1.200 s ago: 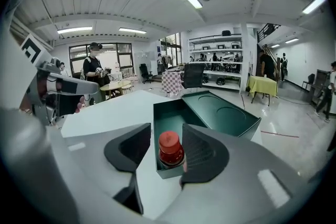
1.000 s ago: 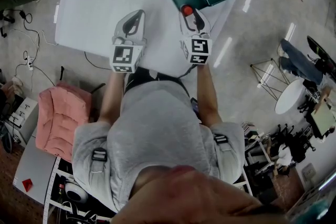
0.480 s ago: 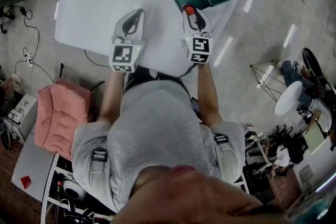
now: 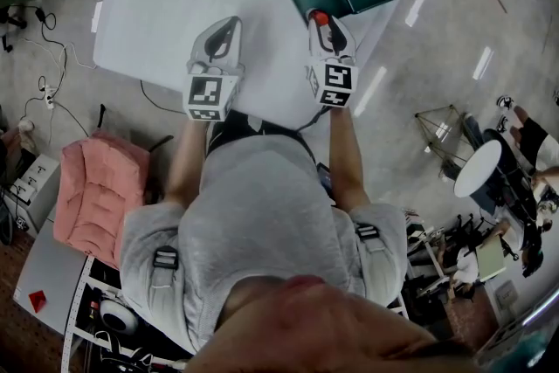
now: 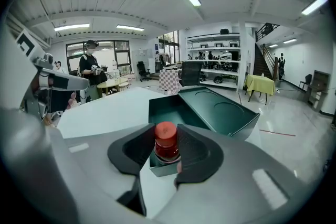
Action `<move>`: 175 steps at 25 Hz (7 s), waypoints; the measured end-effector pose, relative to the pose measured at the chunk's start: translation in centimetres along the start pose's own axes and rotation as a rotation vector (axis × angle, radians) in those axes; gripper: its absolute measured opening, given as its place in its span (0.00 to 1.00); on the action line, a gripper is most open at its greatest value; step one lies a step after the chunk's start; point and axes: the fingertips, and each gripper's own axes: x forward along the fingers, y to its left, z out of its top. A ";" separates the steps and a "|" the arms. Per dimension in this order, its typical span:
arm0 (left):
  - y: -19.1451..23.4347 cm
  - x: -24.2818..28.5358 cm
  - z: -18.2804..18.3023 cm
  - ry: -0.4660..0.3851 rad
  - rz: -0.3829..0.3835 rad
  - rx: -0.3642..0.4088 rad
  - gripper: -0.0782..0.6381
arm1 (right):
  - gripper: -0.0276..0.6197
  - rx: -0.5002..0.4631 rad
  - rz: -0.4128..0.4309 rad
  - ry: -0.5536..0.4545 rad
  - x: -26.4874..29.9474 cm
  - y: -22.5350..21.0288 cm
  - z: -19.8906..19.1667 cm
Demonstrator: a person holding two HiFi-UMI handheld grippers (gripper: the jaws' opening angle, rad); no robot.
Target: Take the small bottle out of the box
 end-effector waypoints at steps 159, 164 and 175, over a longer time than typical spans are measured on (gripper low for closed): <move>15.1 -18.1 -2.6 -0.115 0.385 -0.138 0.13 | 0.31 -0.233 0.390 -0.149 4.0 25.0 8.0; 14.3 -18.1 -1.7 -0.129 0.350 -0.109 0.13 | 0.29 -0.220 0.342 -0.189 2.6 23.8 8.8; 11.6 -18.2 1.6 -0.181 0.259 -0.024 0.13 | 0.24 -0.178 0.232 -0.284 -2.0 20.8 10.8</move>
